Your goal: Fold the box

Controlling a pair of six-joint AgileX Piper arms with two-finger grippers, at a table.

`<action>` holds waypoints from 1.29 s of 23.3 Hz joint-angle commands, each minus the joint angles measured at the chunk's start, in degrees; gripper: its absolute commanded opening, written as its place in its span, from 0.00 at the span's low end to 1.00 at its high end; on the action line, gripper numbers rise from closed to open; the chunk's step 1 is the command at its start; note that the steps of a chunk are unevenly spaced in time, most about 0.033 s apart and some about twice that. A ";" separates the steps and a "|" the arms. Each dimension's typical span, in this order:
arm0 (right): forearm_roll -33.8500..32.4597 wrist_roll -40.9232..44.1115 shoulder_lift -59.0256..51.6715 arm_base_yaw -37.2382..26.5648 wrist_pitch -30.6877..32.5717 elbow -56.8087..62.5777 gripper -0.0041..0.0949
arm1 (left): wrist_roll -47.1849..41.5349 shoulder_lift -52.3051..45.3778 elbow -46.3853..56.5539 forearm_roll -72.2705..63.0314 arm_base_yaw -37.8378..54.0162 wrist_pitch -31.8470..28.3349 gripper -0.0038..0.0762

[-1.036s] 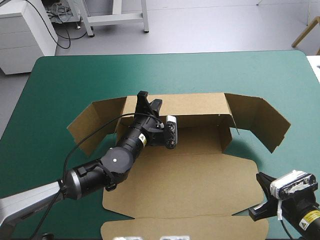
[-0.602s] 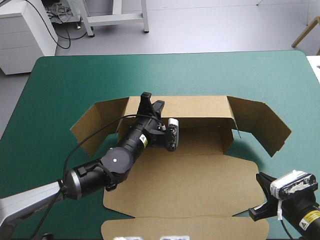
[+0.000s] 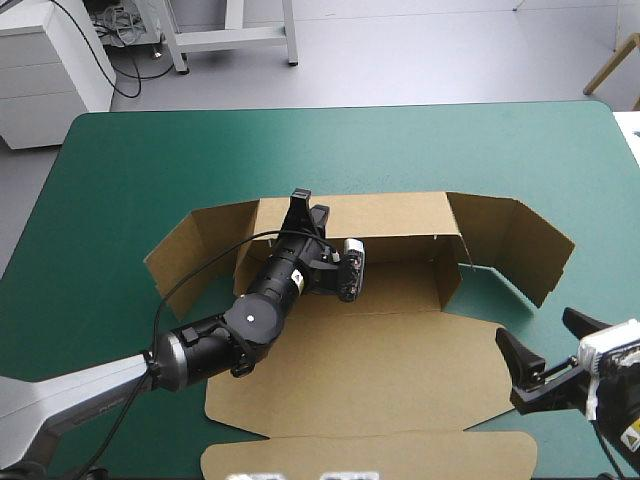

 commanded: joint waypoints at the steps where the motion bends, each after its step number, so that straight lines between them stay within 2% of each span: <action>1: -5.03 4.20 6.51 -0.32 -4.88 -5.56 0.88 | -0.16 -1.74 -1.90 5.80 -0.01 2.69 0.04; 5: -10.87 7.21 22.26 -0.32 -4.55 -16.00 0.88 | -0.16 -1.74 -1.90 5.80 -0.12 2.69 0.04; 8: -13.64 6.74 35.14 -0.32 1.00 -27.55 0.88 | -0.16 -1.74 -1.90 5.80 -0.12 2.69 0.04; 10: -18.38 6.03 44.81 -0.43 5.70 -37.53 0.88 | -0.16 -1.74 -1.90 5.80 -0.12 2.69 0.04; 12: -18.96 3.11 52.06 -1.30 9.04 -46.14 0.88 | -0.16 -1.74 -1.90 5.80 -0.12 2.69 0.04; 17: -9.77 -4.93 64.03 -7.78 14.83 -60.46 0.88 | -0.16 -1.74 -1.90 5.80 -0.12 2.93 0.04; 21: 3.15 -10.81 71.66 -15.16 21.57 -68.36 0.88 | -0.16 -1.74 -1.90 5.80 -0.12 3.19 0.04; 24: 10.14 -12.93 76.18 -19.22 26.79 -71.46 0.88 | -0.16 -1.53 -1.90 5.80 -0.12 3.19 0.04; 28: 15.67 -13.35 80.60 -22.26 28.75 -72.93 0.88 | -0.16 -1.43 -1.90 5.80 -0.12 3.19 0.04; 30: 15.78 -13.35 81.74 -23.07 28.75 -72.82 0.88 | -0.16 -1.43 -1.90 5.80 -0.12 3.19 0.04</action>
